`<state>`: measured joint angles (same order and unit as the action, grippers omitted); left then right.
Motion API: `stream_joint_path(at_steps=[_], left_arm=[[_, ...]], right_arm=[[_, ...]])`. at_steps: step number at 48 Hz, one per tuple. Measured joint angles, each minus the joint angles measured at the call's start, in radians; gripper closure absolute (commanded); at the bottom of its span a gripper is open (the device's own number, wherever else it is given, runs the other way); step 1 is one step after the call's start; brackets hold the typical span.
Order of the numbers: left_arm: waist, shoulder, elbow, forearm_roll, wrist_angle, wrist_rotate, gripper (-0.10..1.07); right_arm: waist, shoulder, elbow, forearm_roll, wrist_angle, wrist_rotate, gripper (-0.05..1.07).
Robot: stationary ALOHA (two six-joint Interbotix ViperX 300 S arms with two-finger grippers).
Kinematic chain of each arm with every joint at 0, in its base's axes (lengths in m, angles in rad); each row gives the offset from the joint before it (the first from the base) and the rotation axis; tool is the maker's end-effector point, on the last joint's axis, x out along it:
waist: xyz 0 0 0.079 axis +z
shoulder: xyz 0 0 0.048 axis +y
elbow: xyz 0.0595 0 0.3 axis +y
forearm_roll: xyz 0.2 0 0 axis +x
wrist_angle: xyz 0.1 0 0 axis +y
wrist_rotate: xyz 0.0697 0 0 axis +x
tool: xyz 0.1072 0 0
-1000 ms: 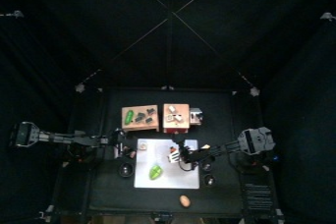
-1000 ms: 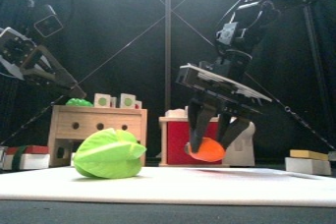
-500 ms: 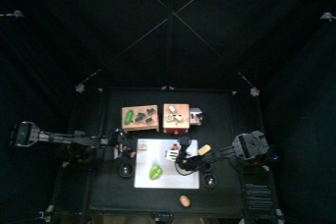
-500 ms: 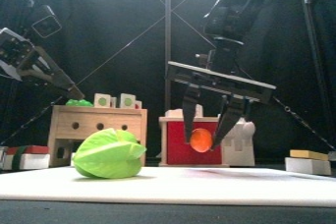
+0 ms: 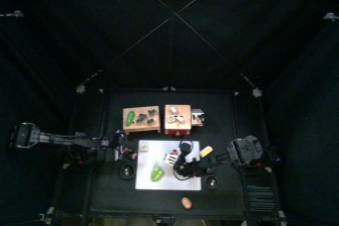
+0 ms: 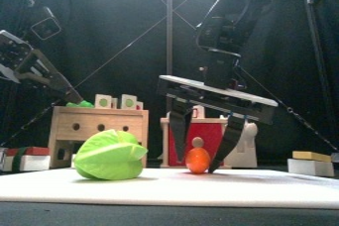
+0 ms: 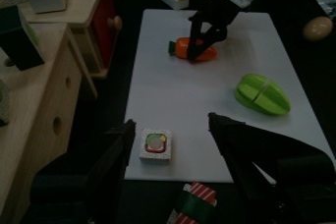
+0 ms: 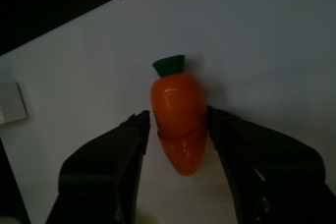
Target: Reorient carrot for cutting
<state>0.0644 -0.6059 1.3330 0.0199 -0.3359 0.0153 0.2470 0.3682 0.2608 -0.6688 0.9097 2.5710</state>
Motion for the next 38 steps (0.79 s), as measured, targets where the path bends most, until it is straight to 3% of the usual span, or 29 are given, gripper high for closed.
stream_joint_path(at_steps=[21, 28, 38], left_arm=[[0.000, -0.002, 0.000, -0.002, 0.000, 0.000, 0.03], [0.000, -0.002, 0.002, -0.002, 0.000, -0.002, 0.03], [0.000, 0.000, 0.002, 0.000, 0.000, 0.000, 0.03]], right_arm=[[0.011, -0.003, 0.000, 0.025, 0.025, -0.018, 0.02], [0.028, -0.038, 0.044, 0.043, 0.100, -0.021, 0.02], [0.037, -0.100, 0.086, 0.011, 0.095, -0.023, 0.02]])
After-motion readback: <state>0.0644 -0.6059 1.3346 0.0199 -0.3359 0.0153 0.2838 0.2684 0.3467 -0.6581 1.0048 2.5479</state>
